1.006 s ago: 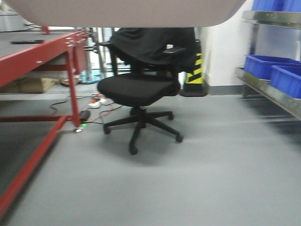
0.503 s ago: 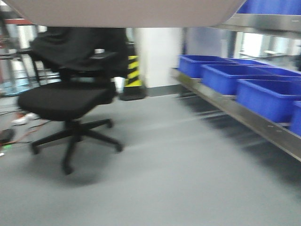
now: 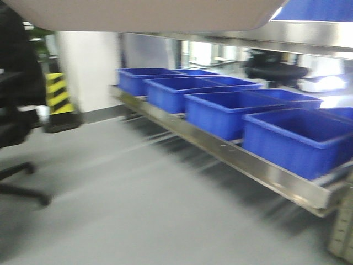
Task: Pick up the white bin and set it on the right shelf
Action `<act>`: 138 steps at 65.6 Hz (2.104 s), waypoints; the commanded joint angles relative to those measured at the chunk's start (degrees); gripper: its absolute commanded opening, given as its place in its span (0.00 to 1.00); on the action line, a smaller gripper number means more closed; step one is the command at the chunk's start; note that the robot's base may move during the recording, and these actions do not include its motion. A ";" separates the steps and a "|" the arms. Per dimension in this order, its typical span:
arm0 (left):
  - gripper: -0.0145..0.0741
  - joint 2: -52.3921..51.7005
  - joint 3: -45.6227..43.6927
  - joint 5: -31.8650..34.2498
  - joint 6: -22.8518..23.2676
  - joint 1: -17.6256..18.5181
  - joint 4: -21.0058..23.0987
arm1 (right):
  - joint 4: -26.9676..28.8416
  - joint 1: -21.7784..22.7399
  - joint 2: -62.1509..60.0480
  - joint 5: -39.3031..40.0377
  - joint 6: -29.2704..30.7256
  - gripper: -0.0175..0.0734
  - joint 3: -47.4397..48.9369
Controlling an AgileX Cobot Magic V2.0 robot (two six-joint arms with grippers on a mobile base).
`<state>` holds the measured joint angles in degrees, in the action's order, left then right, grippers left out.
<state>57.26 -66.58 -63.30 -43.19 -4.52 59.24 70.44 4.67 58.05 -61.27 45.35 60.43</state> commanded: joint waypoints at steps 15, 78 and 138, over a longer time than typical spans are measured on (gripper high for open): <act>0.48 -1.02 -2.04 -0.87 -0.88 1.09 9.12 | 10.17 -0.74 -1.15 -3.84 0.30 0.66 2.13; 0.48 -1.02 -2.04 -0.87 -0.88 1.09 9.12 | 10.17 -0.74 -1.15 -3.79 0.30 0.66 2.13; 0.48 -1.02 -2.04 -0.87 -0.88 1.09 9.12 | 10.17 -0.74 -1.15 -4.04 0.30 0.66 2.13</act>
<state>57.26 -66.58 -63.30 -43.19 -4.52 59.24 70.44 4.67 58.05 -61.27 45.35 60.43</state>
